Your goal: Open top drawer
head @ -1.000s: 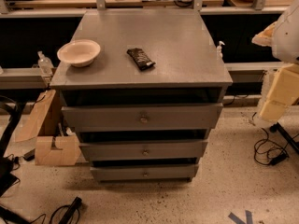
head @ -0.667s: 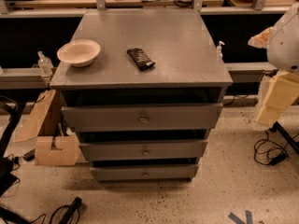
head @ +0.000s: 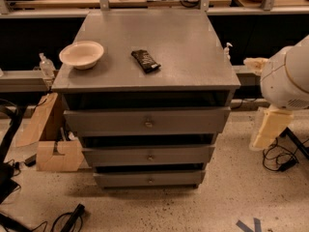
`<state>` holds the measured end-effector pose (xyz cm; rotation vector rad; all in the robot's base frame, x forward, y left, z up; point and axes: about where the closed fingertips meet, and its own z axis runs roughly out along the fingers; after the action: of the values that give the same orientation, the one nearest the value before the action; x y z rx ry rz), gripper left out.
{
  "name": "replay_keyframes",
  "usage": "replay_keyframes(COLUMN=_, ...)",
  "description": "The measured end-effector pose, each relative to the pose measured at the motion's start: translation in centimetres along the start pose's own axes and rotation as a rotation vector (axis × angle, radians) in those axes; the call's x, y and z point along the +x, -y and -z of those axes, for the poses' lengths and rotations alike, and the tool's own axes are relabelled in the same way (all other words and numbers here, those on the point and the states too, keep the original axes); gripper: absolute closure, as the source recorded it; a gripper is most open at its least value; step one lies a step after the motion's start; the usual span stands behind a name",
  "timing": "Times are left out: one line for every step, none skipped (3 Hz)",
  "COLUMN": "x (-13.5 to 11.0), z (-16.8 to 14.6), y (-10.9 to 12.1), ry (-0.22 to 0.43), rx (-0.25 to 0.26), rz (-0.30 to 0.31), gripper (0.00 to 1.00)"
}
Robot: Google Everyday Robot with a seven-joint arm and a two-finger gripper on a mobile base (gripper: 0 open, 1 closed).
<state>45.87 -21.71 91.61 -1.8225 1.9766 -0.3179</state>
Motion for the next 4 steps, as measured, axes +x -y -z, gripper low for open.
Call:
replay_keyframes(x=0.2, z=-3.8, y=0.2, ry=-0.014, rx=0.033, rz=0.048, gripper=0.00)
replay_keyframes(x=0.6, z=-7.5, y=0.6, ry=-0.046, rx=0.041, rz=0.069, gripper=0.00)
replay_keyframes(x=0.6, z=-7.5, y=0.6, ry=-0.046, rx=0.041, rz=0.069, gripper=0.00)
replay_keyframes(x=0.4, z=-11.2, y=-0.3, ry=-0.058, rx=0.000, rz=0.076, gripper=0.00)
